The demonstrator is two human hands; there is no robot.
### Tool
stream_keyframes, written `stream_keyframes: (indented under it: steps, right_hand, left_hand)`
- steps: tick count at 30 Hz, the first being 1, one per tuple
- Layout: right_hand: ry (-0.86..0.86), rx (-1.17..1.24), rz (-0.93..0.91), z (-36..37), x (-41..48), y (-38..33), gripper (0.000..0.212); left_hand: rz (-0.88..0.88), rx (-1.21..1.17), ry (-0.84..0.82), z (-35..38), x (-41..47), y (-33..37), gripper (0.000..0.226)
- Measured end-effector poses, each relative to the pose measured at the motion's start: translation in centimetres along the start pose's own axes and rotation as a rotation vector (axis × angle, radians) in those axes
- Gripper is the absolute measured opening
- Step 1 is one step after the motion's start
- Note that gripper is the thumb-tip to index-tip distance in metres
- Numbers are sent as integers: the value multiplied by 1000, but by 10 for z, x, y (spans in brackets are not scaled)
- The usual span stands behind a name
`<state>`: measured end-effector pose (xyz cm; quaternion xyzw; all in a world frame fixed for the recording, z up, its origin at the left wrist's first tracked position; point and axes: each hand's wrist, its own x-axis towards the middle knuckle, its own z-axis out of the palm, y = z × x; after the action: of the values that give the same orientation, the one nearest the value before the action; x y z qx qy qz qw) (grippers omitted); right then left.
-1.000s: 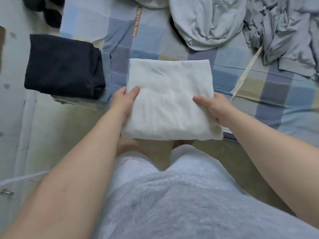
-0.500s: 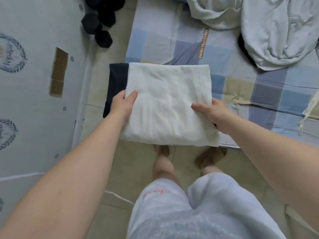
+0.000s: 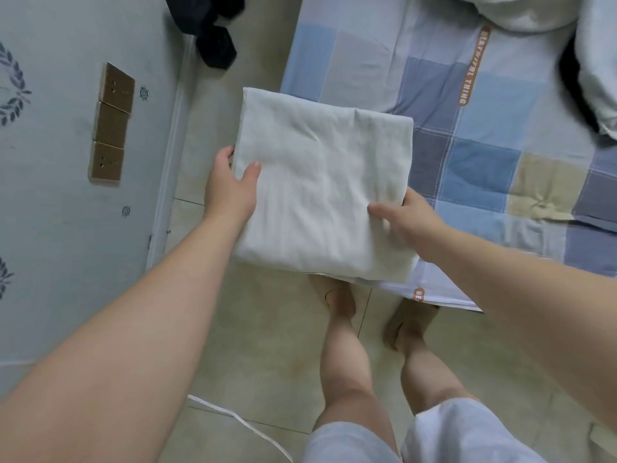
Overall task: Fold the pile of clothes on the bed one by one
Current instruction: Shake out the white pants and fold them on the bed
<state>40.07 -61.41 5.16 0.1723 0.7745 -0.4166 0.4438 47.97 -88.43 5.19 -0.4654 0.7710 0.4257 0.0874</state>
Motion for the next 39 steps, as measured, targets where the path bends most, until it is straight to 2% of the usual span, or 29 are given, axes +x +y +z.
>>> stream_keyframes:
  steps: [1, 3, 5, 6, 9, 11, 13, 16, 18, 24, 29, 33, 36, 39]
  right_hand:
    - [88, -170, -60, 1, -1, 1, 56]
    - [312, -614, -291, 3, -8, 1, 84]
    - [381, -894, -525, 7, -16, -2, 94]
    - [387, -971, -584, 9, -17, -5, 96]
    - [483, -998, -681, 21, -10, -23, 97]
    - [519, -975, -825, 35, -1, -38, 91]
    - [463, -1038, -917, 52, 11, -43, 84]
    - [322, -1161, -802, 70, 28, -31, 79]
    - [290, -1212, -722, 76, 39, -16, 79]
    - [355, -1178, -789, 89, 72, 10, 79]
    - [319, -1167, -769, 92, 84, 17, 80]
    - [187, -1190, -659, 86, 80, 2, 81]
    - [27, -1250, -556, 73, 64, -21, 84]
    - [-136, -1292, -425, 49, 29, -51, 74]
  left_hand:
    - [83, 148, 98, 2, -4, 1, 57]
    - [379, 393, 237, 5, -16, 7, 62]
    - [647, 501, 165, 15, -24, 13, 61]
    - [717, 558, 92, 20, -24, 13, 61]
    - [675, 776, -78, 37, -13, -2, 65]
    - [638, 854, -94, 48, -2, -15, 67]
    - [653, 836, -72, 56, 9, -23, 66]
    - [700, 752, -28, 61, 20, -32, 65]
    - [732, 728, 4, 65, 23, -41, 63]
    - [773, 671, 77, 81, 33, -59, 61]
    - [767, 686, 92, 90, 37, -68, 61]
    - [666, 784, -25, 83, 36, -55, 62]
    - [520, 819, -161, 70, 26, -37, 63]
    - [342, 799, -340, 50, 6, -4, 65]
